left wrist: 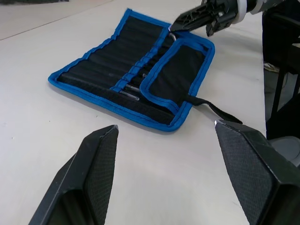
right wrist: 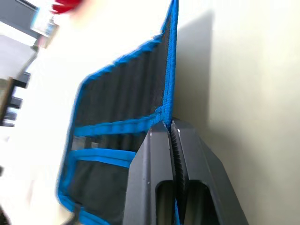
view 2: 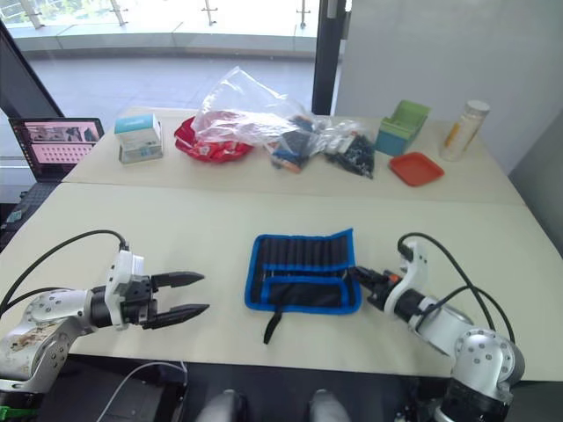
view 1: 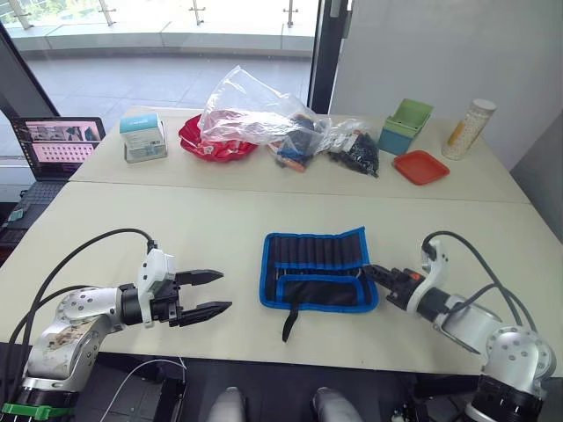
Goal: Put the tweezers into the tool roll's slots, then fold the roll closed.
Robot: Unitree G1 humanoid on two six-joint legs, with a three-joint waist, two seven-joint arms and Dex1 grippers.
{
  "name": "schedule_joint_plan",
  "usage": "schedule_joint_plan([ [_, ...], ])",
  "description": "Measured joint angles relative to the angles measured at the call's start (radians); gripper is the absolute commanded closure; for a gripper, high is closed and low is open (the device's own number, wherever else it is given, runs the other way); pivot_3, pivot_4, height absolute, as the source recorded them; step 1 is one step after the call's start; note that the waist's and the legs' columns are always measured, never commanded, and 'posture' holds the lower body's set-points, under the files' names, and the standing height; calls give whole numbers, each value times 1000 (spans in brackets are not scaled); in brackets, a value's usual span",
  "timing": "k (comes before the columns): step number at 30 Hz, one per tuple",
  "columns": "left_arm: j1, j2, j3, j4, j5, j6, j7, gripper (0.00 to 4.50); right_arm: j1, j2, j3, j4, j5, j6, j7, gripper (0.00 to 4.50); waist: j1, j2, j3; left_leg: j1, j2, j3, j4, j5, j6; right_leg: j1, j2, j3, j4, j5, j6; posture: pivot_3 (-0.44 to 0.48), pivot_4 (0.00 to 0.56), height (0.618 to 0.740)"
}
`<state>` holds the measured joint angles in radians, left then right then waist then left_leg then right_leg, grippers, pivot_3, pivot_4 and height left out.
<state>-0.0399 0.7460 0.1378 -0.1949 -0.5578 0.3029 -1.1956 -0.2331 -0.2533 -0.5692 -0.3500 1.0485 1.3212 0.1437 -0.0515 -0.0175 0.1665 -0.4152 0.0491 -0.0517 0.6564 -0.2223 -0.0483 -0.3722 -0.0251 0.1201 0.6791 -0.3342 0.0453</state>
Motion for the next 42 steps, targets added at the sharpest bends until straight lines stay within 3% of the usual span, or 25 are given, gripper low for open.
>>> schedule_joint_plan([
  [8, -32, 0, -17, 15, 6, 4, -1, 1011, -126, -23, 65, -53, 229, 29, -205, 4464, -10, 0, 0, 0, 0, 0, -3, 0, 0, -1, 0, 0, 0, 0, 0, 0, 150, 717],
  [15, -47, -1, -44, 16, 7, 6, 3, 1011, -156, 57, 277, -90, 232, 30, -455, 4464, -21, 0, 0, -5, 0, 0, -7, 1, -1, -11, 0, 1, 3, 0, 0, 0, 150, 717],
  [20, -61, -1, -52, 16, 7, 8, 6, 1011, -157, 80, 344, -96, 219, 16, -561, 4464, -18, 0, 0, -10, 0, 0, -7, 3, -2, -17, 0, 0, 5, 0, -1, 0, 150, 717],
  [26, -67, -1, -69, 16, 7, 12, 8, 1011, -162, 83, 382, -99, 209, -9, -611, 4464, -20, 0, 0, -10, 0, 0, -7, 3, -2, -17, 0, 0, 5, 0, -1, 0, 150, 717],
  [33, -63, -6, -77, 14, 7, 12, 15, 1011, -183, 184, 466, -65, 133, -65, -646, 4464, -21, 0, 0, -10, 0, 0, -7, 3, -2, -17, 0, 0, 6, 1, -1, 0, 150, 717],
  [38, -55, -7, -81, 14, 7, 11, 17, 1011, -173, 184, 548, 19, 2, -108, -580, 4464, -19, 0, 0, -9, 0, 0, -7, 3, -2, -17, 0, 0, 5, 1, -1, 0, 150, 717],
  [42, -51, -7, -81, 14, 7, 9, 18, 1011, -188, 112, 667, 55, -136, -145, -461, 4464, -20, -4, -4, -6, 0, 0, -7, 3, -2, -14, 0, -1, 6, 1, -1, 0, 150, 717],
])
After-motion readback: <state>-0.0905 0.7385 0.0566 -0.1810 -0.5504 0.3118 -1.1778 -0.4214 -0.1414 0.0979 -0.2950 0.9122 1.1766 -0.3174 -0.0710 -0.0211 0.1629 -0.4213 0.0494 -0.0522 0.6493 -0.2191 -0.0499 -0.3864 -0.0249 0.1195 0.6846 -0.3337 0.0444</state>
